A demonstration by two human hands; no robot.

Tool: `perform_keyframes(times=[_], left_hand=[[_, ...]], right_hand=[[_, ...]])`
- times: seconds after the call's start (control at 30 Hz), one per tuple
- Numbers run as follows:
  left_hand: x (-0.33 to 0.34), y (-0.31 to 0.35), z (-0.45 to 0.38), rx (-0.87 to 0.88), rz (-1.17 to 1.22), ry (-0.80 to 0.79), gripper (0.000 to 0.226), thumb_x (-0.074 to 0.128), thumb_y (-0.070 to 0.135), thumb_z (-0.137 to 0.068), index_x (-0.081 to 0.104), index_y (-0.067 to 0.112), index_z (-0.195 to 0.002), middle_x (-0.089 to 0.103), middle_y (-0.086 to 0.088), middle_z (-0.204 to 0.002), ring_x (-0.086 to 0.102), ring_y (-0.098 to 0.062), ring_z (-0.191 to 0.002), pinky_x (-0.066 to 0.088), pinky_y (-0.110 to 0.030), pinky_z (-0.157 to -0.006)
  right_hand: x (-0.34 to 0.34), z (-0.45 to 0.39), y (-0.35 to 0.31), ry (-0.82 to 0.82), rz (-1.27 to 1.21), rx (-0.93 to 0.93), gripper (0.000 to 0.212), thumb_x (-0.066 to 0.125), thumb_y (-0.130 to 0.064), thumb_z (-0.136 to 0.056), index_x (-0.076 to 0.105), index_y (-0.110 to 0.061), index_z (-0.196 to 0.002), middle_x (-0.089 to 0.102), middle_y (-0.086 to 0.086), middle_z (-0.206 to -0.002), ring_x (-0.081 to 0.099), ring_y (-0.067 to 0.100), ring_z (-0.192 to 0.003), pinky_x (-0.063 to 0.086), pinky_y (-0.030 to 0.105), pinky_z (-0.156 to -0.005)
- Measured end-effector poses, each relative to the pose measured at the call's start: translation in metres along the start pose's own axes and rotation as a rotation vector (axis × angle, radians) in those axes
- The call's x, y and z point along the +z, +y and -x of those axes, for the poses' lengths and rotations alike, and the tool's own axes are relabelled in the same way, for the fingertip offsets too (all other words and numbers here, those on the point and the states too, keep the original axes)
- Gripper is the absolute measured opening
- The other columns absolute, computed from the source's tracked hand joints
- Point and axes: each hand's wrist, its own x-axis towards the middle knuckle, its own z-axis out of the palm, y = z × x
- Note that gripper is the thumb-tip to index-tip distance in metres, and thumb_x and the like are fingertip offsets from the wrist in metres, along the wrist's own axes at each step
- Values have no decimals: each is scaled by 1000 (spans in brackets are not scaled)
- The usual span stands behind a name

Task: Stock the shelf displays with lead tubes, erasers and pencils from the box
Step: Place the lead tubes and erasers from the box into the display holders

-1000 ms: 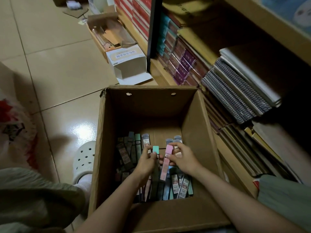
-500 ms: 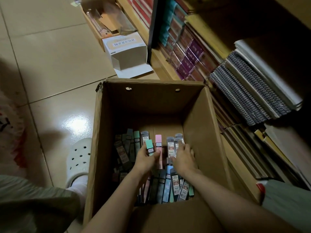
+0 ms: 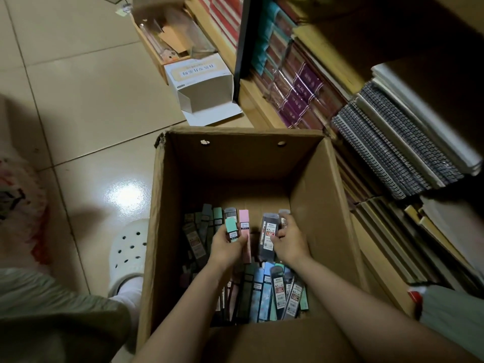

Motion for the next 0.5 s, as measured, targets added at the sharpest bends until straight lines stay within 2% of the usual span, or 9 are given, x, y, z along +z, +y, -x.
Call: perform_keyframes(times=[0.07,0.13,0.23,0.33,0.37,0.43,0.5], left_hand=[[1,15,6,52,-33,-16,21,60,8,-94,59,13,-115,68,-7,-104,64,-16,-86,51,-26,-62],[3,37,15,92,-60,-58,22,58,10,-95,55,19,-115,67,-5,-104,65,-16,-85,53,-27,-59],[6,81,37,136,-75,-135,25,56,9,-95,52,18,-118,65,-5,-100,66,-16,-83,54,-27,-54],[10,137,67,164,-88,-278,28,56,4,-94,54,14,-120,66,-9,-103,69,-22,-90,58,-32,-63],[12,158,77,176,-110,-331,28,57,5,-94,56,14,-120,67,-10,-105,69,-23,-92,59,-34,-66],[16,199,96,188,-145,-424,27,58,7,-93,60,16,-119,70,-10,-107,70,-23,-95,59,-36,-70],[23,237,113,209,-173,-489,26,59,7,-92,63,14,-117,71,-9,-107,71,-22,-94,58,-35,-69]], right_hand=[[-11,9,-11,-10,-62,-51,72,60,0,-92,29,-33,-148,69,7,-103,68,22,-92,57,40,-82],[-26,18,-28,-3,-87,-154,74,59,-1,-92,28,-41,-146,66,5,-104,67,21,-89,58,41,-78],[-60,37,-60,20,-115,-350,73,57,2,-92,29,-41,-143,56,-6,-91,64,13,-79,56,28,-64],[-99,62,-95,69,-133,-473,71,56,5,-91,30,-40,-140,46,-14,-98,60,14,-93,57,22,-63],[-114,71,-106,99,-114,-508,70,57,3,-90,30,-42,-137,45,-15,-99,59,12,-92,56,18,-59],[-145,88,-124,151,-83,-576,70,62,-1,-89,30,-46,-131,46,-15,-95,55,3,-80,48,10,-49],[-176,105,-137,204,-85,-645,66,65,-3,-88,31,-45,-127,54,-14,-93,59,-1,-70,45,9,-51]])
